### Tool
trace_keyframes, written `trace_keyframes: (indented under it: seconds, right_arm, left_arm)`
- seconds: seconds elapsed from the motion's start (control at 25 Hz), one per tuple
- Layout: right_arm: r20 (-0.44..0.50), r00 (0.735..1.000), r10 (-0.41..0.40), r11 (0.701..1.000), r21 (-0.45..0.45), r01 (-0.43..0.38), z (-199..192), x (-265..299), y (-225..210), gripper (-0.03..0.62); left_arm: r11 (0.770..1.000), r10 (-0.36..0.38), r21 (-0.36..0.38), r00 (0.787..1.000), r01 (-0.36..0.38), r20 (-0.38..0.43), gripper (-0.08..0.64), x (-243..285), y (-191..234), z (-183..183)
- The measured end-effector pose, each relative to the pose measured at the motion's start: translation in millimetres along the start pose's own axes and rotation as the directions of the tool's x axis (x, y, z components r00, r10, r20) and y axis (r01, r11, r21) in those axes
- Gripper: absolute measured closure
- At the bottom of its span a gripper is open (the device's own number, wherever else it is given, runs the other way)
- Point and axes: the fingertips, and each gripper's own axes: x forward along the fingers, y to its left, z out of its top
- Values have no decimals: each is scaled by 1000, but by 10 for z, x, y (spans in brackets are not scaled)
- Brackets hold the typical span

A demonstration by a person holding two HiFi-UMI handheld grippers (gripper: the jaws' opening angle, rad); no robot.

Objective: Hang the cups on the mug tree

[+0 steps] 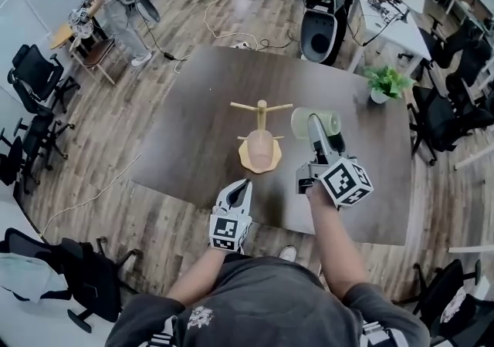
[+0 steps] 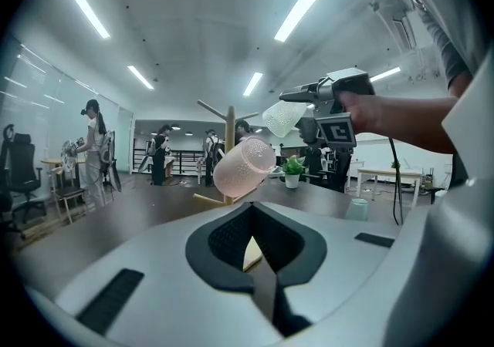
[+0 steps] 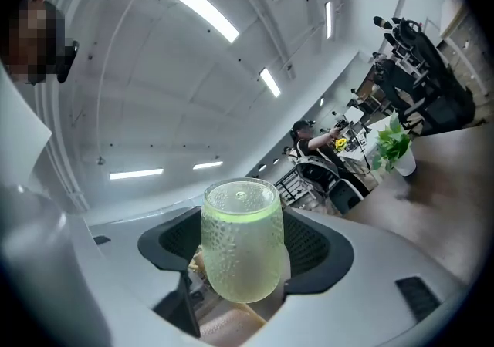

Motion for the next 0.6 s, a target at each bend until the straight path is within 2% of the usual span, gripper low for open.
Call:
trace_keyframes:
  seconds: [0.12,0.28,0.44,0.6]
  right_arm:
    - [17,1000,6,999,33,-6,94,56,3,250]
    - [7,999,32,995,99,-33,105,193,15,252]
    - [-31,997,64,984,170,-57,39,349,16,250]
    - [-89,992,91,978,193,-73,-140,435,41,250]
  left_arm:
    - [1000,-3,2,1000,3,7,554,3,18,40]
    - [999,-1,51,1000,1,6,554,-10,30,74]
    - [998,9,66,1000,-9,5,554,-13,97,93]
    - [998,20,61,1000,-21,3,554,-10,152,57]
